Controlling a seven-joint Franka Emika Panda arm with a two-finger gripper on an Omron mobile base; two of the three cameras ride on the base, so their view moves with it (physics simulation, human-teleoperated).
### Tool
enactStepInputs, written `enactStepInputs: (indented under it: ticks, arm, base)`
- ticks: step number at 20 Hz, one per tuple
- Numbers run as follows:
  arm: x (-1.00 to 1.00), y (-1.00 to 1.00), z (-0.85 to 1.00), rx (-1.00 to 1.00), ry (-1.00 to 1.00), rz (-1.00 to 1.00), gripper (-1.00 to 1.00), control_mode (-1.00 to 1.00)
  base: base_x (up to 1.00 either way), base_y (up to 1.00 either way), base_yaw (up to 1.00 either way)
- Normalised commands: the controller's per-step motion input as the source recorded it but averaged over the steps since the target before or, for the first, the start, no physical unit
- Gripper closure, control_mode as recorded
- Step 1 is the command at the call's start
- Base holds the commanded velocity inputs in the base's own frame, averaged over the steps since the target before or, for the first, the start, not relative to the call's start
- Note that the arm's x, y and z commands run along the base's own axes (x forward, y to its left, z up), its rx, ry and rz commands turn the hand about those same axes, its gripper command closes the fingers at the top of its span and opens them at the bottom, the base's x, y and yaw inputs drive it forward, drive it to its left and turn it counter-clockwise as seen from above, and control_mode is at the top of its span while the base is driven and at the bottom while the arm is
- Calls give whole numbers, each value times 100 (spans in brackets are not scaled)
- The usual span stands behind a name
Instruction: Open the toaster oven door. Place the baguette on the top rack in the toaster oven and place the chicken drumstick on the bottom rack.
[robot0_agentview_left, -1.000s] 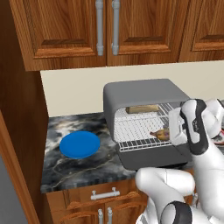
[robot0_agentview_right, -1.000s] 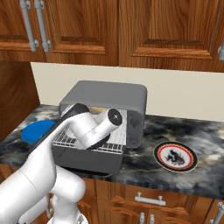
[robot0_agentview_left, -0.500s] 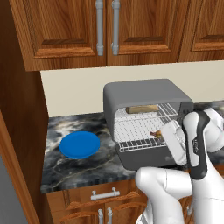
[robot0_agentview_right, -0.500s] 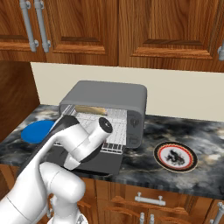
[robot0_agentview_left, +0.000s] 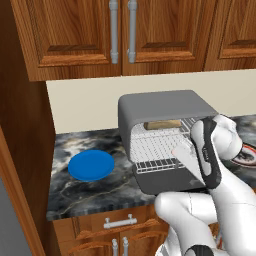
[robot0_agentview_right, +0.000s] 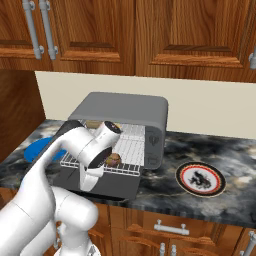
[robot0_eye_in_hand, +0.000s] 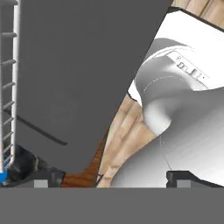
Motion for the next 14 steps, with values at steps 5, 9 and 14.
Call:
enactStepInputs:
  ticks: [5,9,14]
  arm:
    - [19,-25,-25,-20,1,21,-100,-100]
    - [0,-40,-21,-13,-9,25,-100,-100]
    - [0,-19,-32,-4,-17,30,-100,-100]
  base:
    - [0,0,0]
    - [0,0,0]
    - [0,0,0]
